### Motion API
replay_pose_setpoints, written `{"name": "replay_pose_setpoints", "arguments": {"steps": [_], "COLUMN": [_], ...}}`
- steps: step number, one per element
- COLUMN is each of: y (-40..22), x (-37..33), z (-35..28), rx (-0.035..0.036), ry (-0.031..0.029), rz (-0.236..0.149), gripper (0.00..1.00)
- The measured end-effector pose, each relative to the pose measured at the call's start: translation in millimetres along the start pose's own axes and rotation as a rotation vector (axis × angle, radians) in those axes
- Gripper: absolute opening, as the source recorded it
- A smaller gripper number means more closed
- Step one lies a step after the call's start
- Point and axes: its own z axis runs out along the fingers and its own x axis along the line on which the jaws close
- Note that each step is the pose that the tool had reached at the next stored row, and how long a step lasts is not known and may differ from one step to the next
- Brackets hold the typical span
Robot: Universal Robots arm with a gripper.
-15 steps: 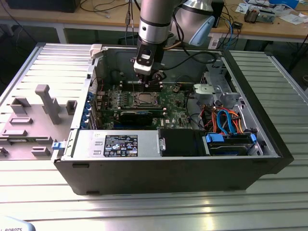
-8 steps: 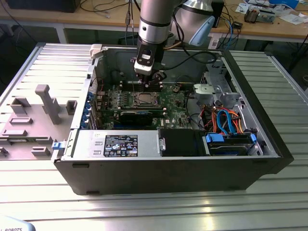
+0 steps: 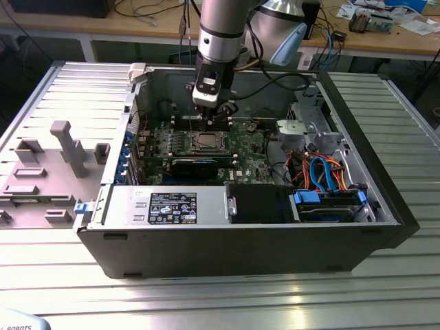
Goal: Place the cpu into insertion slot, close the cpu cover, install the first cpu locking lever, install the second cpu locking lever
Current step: 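Install the first cpu locking lever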
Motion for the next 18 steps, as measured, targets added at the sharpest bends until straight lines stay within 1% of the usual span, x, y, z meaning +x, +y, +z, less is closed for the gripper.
{"name": "replay_pose_setpoints", "arguments": {"steps": [18], "y": [0.0], "x": [0.0], "z": [0.0], "rx": [0.0014], "ry": [-0.0025], "rz": [-0.031], "gripper": [0.11]}}
